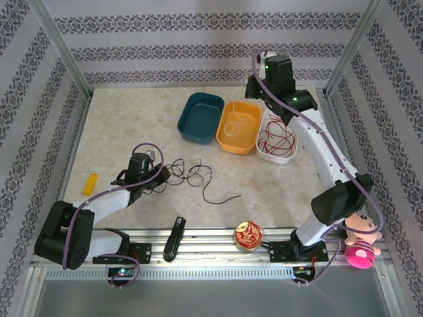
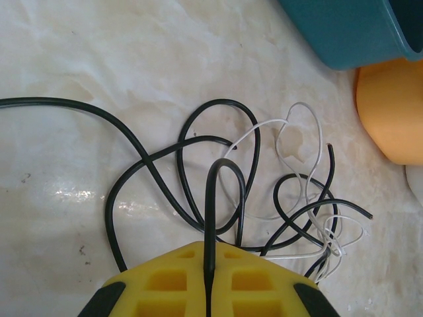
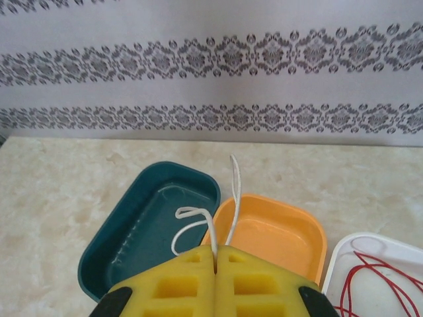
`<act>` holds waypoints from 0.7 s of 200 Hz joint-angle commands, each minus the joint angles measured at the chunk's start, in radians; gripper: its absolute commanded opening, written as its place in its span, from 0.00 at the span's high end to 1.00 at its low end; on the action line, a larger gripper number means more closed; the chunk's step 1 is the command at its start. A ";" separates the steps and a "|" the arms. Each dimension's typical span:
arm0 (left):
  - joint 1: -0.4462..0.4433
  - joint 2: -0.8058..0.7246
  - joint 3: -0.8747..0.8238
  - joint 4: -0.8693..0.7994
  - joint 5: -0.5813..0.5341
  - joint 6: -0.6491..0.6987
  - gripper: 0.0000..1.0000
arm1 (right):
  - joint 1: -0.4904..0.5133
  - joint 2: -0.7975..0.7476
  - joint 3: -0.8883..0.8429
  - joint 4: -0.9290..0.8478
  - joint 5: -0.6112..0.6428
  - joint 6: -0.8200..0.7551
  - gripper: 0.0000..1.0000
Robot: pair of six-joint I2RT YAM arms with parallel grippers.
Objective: Untangle the cables
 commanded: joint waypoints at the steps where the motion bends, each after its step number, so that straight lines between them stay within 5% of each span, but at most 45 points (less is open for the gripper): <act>1: 0.011 -0.021 -0.008 0.011 -0.005 0.008 1.00 | -0.012 0.021 -0.005 0.016 0.013 0.003 1.00; 140: 0.011 -0.054 -0.015 -0.015 -0.026 0.007 1.00 | -0.029 0.263 -0.004 -0.093 -0.022 0.068 0.90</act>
